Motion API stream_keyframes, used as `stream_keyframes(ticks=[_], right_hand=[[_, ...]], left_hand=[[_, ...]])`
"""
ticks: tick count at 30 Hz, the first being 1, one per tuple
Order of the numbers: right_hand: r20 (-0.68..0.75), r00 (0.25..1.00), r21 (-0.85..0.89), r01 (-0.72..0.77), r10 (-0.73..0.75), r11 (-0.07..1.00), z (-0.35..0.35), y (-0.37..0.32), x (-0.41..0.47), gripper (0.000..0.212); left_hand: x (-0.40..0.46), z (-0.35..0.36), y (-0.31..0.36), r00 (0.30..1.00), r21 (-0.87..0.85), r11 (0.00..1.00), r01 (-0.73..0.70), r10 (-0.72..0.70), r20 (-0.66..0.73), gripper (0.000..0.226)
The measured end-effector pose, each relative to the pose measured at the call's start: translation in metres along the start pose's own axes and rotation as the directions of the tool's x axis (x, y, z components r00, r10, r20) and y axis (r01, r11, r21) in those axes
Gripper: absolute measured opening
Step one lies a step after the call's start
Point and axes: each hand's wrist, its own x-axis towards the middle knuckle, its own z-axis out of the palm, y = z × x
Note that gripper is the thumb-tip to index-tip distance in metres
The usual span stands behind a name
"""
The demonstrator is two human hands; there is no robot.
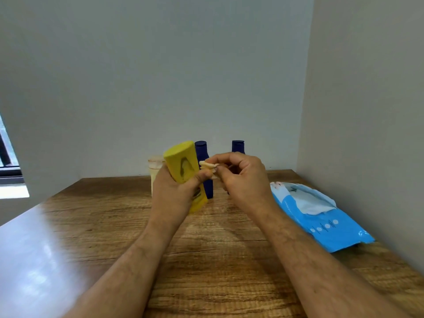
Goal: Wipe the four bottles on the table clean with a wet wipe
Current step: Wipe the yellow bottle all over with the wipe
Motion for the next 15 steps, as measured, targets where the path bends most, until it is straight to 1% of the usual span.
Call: stream_keyframes(ticks=[2,5,6,8,9,10,13,15], right_hand=[[0.091,0.996,0.046,-0.010,0.006,0.999,0.004,-0.003,-0.002,0.022],[0.243,0.970,0.122,-0.044,0.014,0.992,0.007,-0.008,-0.007,0.017],[0.301,0.953,0.131,-0.055,0.013,0.990,0.007,-0.009,-0.008,0.015],[0.381,0.925,0.138,-0.070,0.012,0.988,0.007,-0.010,-0.009,0.015],[0.385,0.923,0.132,-0.063,0.008,0.989,0.007,-0.009,-0.009,0.018],[0.367,0.930,0.126,-0.049,-0.001,0.991,0.008,-0.008,-0.009,0.022],[0.221,0.975,0.102,0.003,-0.026,0.995,0.010,-0.007,-0.008,0.026],[0.084,0.996,0.064,0.004,-0.010,0.998,0.009,-0.004,-0.005,0.022]], left_hand=[[0.001,-0.002,0.003,0.996,-0.112,0.993,0.042,-0.051,-0.075,0.035],[0.003,-0.005,0.002,0.957,-0.237,0.952,0.192,-0.235,-0.168,0.044],[0.004,-0.007,0.001,0.935,-0.289,0.924,0.250,-0.308,-0.176,0.043],[0.007,-0.011,-0.001,0.891,-0.458,0.824,0.335,-0.434,-0.130,0.043],[0.008,-0.012,-0.001,0.876,-0.525,0.771,0.360,-0.473,-0.095,0.044],[0.007,-0.012,-0.002,0.869,-0.550,0.746,0.376,-0.490,-0.069,0.044],[0.002,-0.008,-0.001,0.892,-0.477,0.784,0.398,-0.453,0.000,0.037],[-0.002,-0.006,0.002,0.898,-0.448,0.784,0.429,-0.422,0.122,0.030]])
